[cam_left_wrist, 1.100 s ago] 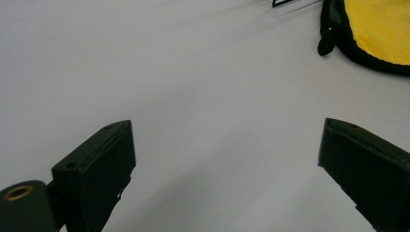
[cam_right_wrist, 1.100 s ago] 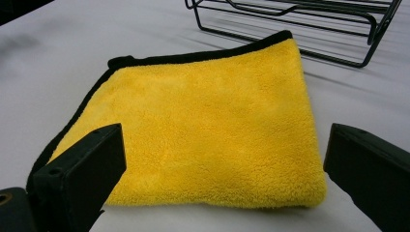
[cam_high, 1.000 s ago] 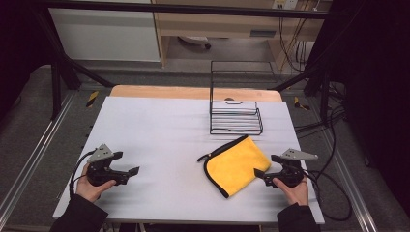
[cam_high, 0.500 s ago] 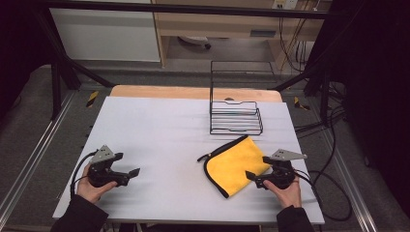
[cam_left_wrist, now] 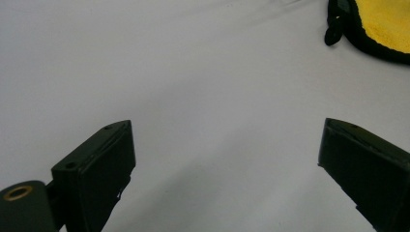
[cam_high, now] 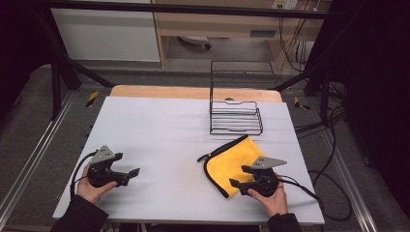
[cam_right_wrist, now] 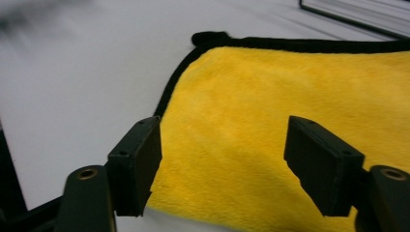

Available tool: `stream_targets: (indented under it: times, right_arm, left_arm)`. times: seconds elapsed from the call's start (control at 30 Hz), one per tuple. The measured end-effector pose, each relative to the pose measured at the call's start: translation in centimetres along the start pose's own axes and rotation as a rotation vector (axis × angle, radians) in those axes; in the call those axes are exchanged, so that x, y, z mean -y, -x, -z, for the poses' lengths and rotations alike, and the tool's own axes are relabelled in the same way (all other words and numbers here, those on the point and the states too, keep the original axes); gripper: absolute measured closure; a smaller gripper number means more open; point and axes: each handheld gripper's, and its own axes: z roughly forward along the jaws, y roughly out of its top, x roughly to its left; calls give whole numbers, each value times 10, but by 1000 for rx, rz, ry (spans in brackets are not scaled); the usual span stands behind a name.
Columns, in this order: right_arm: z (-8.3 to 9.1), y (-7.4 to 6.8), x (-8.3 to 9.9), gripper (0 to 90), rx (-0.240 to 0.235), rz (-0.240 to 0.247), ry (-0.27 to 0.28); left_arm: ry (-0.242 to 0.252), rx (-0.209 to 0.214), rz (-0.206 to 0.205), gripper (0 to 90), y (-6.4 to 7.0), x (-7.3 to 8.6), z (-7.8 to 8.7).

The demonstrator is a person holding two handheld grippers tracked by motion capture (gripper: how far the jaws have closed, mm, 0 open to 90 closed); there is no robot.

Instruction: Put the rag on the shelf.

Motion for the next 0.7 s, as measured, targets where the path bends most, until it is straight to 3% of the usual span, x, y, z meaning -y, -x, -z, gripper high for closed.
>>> stream_targets:
  times: [0.37,0.7]
  right_arm:
    - [-14,-24,8,450,-17,10,-58]
    - [-28,-37,13,559,69,92,-111]
  left_arm:
    - [-5,-6,-3,67,1,0,-1]
    - [-19,-7,-5,80,2,0,-3]
